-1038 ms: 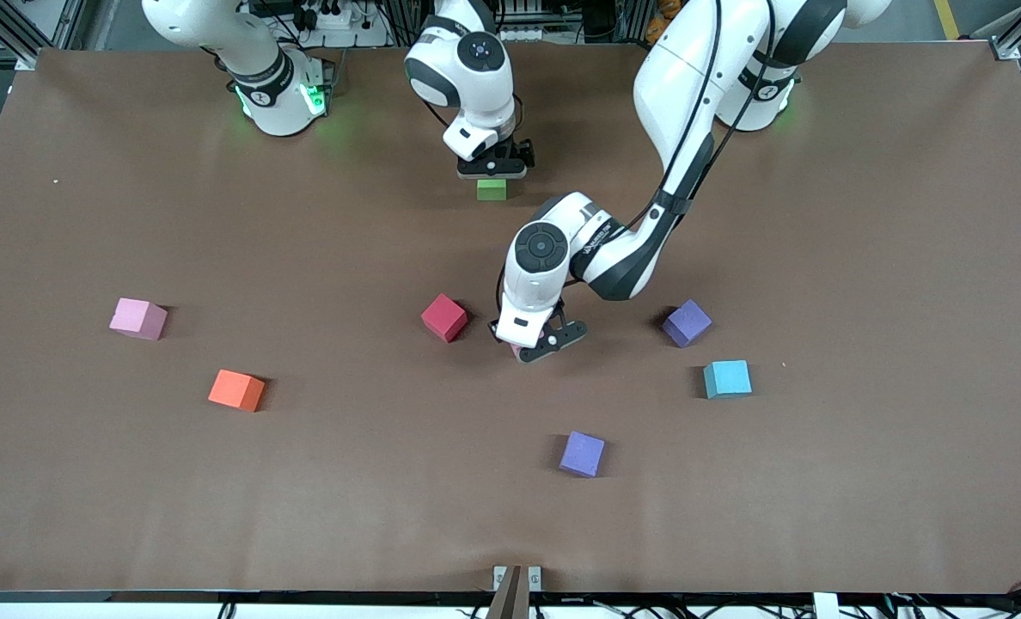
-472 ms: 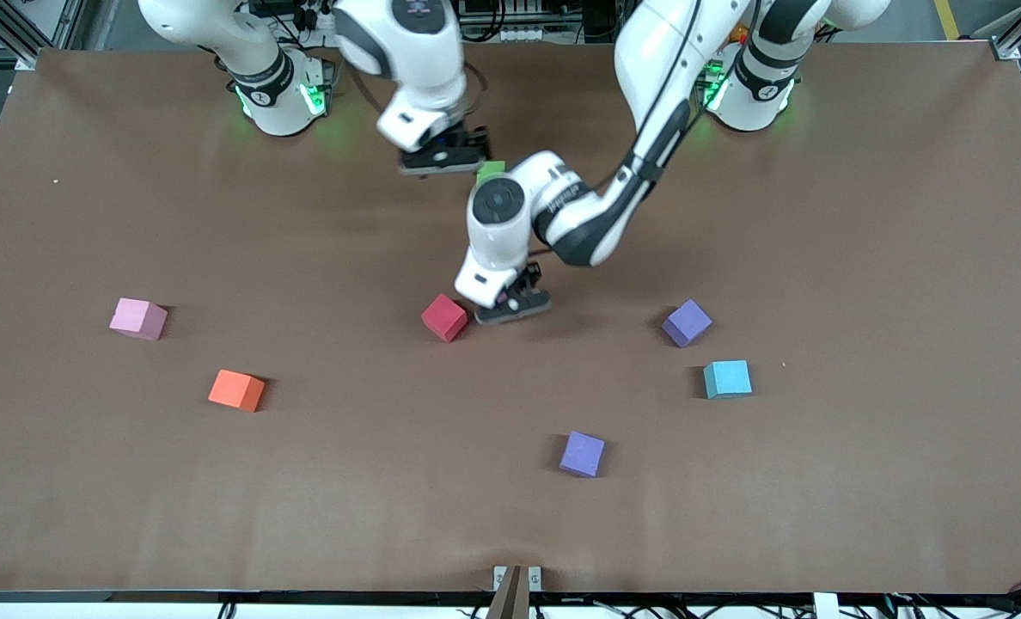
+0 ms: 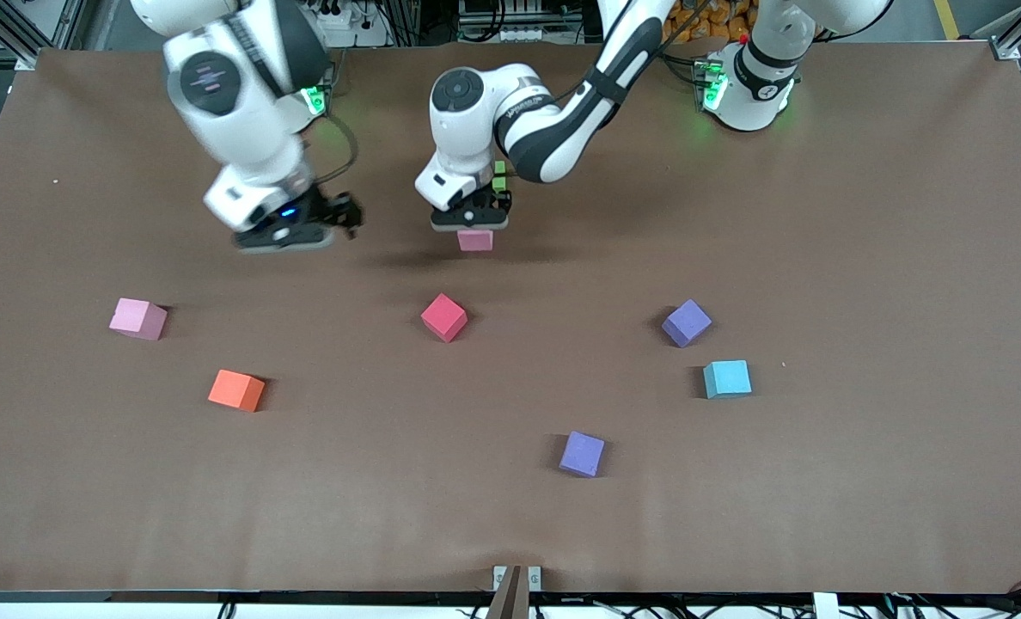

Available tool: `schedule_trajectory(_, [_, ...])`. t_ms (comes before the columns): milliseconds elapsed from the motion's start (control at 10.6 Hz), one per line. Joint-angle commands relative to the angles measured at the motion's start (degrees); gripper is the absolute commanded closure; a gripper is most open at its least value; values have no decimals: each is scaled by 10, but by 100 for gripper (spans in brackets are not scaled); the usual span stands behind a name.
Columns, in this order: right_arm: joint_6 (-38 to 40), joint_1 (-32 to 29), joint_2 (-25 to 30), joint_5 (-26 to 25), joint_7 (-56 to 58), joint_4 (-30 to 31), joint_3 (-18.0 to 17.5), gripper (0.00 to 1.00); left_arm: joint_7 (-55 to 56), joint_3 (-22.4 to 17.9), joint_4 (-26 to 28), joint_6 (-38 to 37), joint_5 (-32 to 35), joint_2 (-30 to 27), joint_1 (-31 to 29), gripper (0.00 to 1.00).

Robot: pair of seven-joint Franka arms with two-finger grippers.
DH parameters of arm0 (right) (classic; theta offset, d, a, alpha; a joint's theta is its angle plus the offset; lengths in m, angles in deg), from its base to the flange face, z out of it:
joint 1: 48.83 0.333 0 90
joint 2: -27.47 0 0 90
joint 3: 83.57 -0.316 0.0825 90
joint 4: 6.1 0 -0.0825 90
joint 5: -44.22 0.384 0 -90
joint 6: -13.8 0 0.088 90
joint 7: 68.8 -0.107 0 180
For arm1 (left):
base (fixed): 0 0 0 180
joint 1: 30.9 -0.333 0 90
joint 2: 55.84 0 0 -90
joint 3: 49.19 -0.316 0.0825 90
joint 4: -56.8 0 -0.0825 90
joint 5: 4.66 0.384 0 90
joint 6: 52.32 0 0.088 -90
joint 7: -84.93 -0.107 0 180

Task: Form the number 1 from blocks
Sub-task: 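Set the pink cube against the green cube while the right gripper withdraws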

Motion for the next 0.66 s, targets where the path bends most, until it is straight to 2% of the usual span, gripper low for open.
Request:
schedule_trajectory(0, [3, -40, -50, 2, 0, -44, -7, 0, -8, 3, 32, 21, 21, -1, -6, 100])
schedule_trajectory(94, [3, -47, -81, 7, -12, -69, -9, 0, -8, 4, 34, 21, 23, 5, -6, 100])
schedule_trajectory(283, [-13, -39, -154, 57, -67, -121, -9, 0, -8, 5, 35, 22, 23, 9, -6, 100])
schedule_trajectory(566, [-96, -24, -230, 103, -113, -134, -13, 0, -8, 6, 35, 24, 22, 14, -6, 100])
